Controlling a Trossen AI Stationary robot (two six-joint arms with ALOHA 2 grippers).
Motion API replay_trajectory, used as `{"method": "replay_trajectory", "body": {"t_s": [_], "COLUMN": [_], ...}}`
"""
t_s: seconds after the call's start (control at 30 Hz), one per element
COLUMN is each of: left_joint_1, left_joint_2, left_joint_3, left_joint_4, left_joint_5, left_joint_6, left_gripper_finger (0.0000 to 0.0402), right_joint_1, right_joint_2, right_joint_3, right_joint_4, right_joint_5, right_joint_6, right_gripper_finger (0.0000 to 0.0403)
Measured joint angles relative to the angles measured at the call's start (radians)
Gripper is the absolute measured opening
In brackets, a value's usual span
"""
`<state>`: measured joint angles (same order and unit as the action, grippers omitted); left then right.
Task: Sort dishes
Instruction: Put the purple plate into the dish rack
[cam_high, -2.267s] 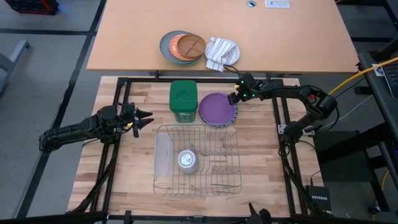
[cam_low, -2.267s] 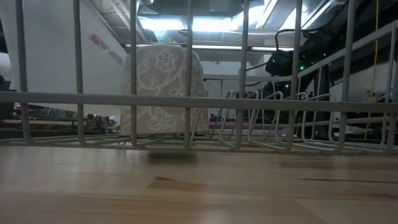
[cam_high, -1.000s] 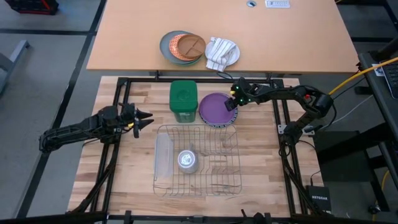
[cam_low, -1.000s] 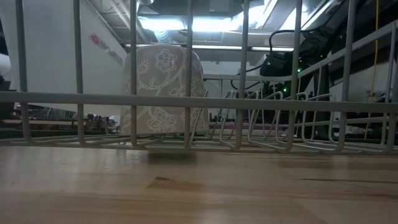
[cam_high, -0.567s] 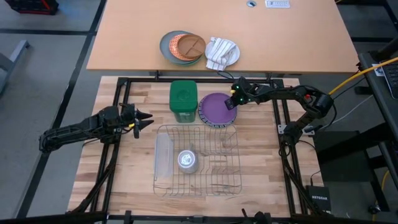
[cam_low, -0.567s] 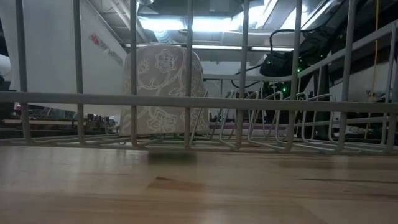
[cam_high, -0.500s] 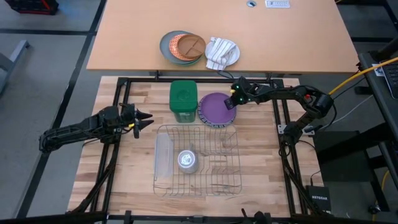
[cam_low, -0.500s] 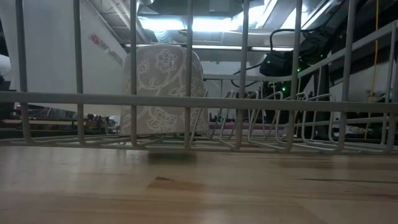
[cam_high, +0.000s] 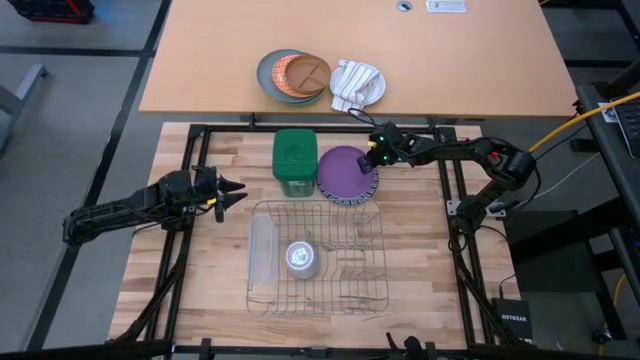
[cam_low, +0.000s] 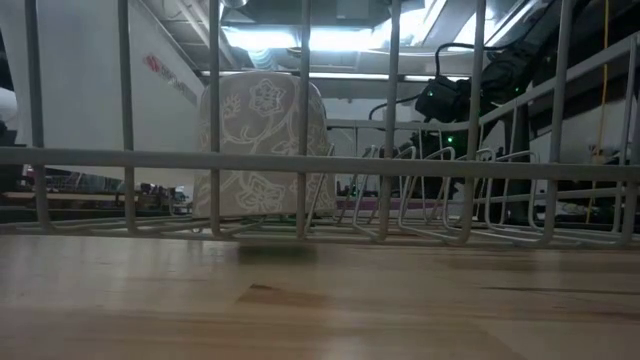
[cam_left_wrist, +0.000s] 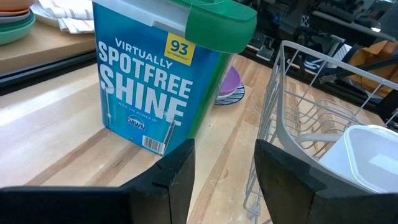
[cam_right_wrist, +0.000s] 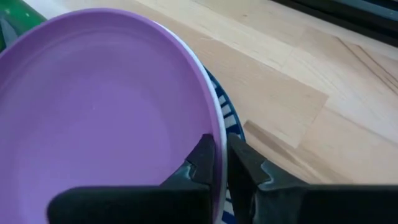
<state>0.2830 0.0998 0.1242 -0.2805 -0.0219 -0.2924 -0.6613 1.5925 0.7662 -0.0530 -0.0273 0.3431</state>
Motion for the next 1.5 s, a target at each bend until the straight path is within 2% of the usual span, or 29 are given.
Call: {"method": "replay_trajectory", "body": {"t_s": [0.17, 0.33, 0.7, 1.0, 1.5], "left_joint_1": [0.0, 0.0, 0.0, 0.0, 0.0], "left_joint_2": [0.0, 0.0, 0.0, 0.0, 0.0], "left_joint_3": [0.0, 0.0, 0.0, 0.0, 0.0], "left_joint_4": [0.0, 0.0, 0.0, 0.0, -0.001], "left_joint_5": [0.0, 0.0, 0.0, 0.0, 0.0], "left_joint_6": [0.0, 0.0, -0.025, -0.025, -0.023], "left_gripper_finger": [0.0155, 0.0155, 0.0155, 0.0155, 0.0155], "right_joint_1": [0.0, 0.001, 0.0, 0.001, 0.001], "right_joint_2": [0.0, 0.001, 0.001, 0.001, 0.0], "right_joint_3": [0.008, 0.074, 0.284, 0.265, 0.208], "right_joint_4": [-0.004, -0.041, -0.332, -0.465, -0.443], "right_joint_5": [0.002, 0.024, 0.125, 0.117, 0.085], "right_joint_6": [-0.008, -0.033, -0.091, -0.09, -0.087], "right_gripper_finger": [0.0025, 0.0022, 0.0023, 0.0024, 0.003]}}
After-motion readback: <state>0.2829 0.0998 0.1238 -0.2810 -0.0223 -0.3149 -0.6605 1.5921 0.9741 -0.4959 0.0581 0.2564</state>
